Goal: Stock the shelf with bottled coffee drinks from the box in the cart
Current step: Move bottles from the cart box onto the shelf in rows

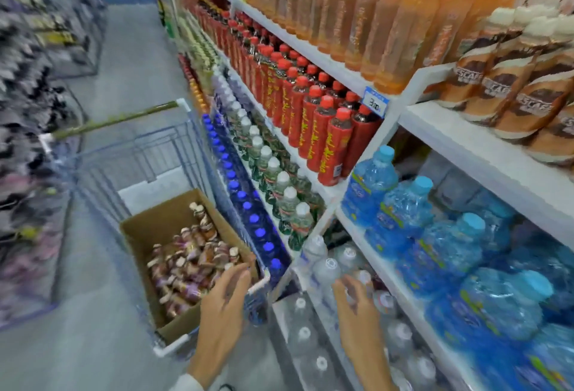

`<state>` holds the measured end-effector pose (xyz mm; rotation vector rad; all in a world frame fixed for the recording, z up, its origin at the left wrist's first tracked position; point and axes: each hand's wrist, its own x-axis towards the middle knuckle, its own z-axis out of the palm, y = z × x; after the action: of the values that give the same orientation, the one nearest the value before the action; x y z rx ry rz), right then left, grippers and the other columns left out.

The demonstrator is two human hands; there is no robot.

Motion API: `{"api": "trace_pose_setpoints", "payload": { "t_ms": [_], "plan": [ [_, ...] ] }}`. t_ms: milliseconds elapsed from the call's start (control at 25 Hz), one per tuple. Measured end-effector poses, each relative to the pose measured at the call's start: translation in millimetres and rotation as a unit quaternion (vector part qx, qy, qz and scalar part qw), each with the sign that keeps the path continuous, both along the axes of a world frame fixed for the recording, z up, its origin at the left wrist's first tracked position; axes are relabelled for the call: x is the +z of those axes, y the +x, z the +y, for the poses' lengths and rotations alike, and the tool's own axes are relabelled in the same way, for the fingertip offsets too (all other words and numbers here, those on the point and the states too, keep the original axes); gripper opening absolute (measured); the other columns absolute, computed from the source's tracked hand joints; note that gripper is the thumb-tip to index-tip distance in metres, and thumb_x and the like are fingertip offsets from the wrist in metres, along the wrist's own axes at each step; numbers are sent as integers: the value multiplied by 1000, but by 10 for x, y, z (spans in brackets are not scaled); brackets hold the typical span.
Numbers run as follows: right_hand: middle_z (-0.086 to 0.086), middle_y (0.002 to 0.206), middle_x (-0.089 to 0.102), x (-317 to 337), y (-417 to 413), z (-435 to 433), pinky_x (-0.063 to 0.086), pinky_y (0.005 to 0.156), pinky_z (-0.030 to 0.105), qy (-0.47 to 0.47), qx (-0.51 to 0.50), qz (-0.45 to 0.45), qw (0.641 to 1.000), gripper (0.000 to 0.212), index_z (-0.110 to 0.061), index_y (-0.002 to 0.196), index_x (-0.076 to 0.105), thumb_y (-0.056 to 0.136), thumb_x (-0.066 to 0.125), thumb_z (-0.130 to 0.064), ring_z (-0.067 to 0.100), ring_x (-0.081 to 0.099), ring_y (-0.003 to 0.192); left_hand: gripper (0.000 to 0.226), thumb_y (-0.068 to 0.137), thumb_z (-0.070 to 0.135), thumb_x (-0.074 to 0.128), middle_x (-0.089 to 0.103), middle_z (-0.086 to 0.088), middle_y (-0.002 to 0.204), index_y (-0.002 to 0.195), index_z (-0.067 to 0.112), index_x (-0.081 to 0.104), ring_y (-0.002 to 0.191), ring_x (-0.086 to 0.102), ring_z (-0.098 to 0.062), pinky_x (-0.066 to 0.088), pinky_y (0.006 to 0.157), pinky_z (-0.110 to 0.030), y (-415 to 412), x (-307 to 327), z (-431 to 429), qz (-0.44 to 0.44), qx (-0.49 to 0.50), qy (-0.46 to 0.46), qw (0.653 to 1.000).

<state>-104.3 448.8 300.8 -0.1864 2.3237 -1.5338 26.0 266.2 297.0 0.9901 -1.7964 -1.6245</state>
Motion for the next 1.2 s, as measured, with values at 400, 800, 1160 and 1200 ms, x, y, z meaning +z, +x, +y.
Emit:
{"api": "trace_pose_setpoints", "payload": {
  "t_ms": [400, 800, 1160, 1200],
  "plan": [
    [-2, 129, 66, -532, 345, -1153, 43, 110, 44, 104, 115, -88, 984, 32, -26, 126, 65, 99, 61, -42, 20, 59, 124, 13, 99, 29, 65, 76, 18, 108, 106, 32, 75, 105, 69, -3, 52, 89, -23, 1015, -689, -1000, -88, 128, 54, 986],
    [-16, 122, 63, -600, 321, -2362, 43, 95, 24, 143, 213, -109, 960, 29, -37, 126, 60, 100, 55, -48, 8, 59, 116, 24, 94, 52, 58, 69, 35, 107, 111, 41, 71, 104, 63, 11, 55, 88, -29, 1080, -789, -1722, -120, 174, 105, 972],
    [-28, 116, 60, -948, -189, -3312, 41, 90, 15, 184, 301, -160, 922, 34, -39, 131, 58, 100, 52, -52, -10, 55, 108, 31, 102, 41, 60, 67, 22, 117, 130, 29, 65, 103, 60, 16, 46, 90, -11, -58, -1380, -2767, -180, 177, 138, 958],
    [-32, 113, 59, -995, -284, -3421, 40, 86, 10, 187, 304, -169, 919, 30, -43, 128, 58, 100, 52, -53, -14, 55, 106, 35, 102, 41, 59, 66, 17, 120, 133, 25, 63, 105, 60, 11, 45, 89, -10, -265, -1535, -2970, -194, 172, 140, 956]
  ]
}}
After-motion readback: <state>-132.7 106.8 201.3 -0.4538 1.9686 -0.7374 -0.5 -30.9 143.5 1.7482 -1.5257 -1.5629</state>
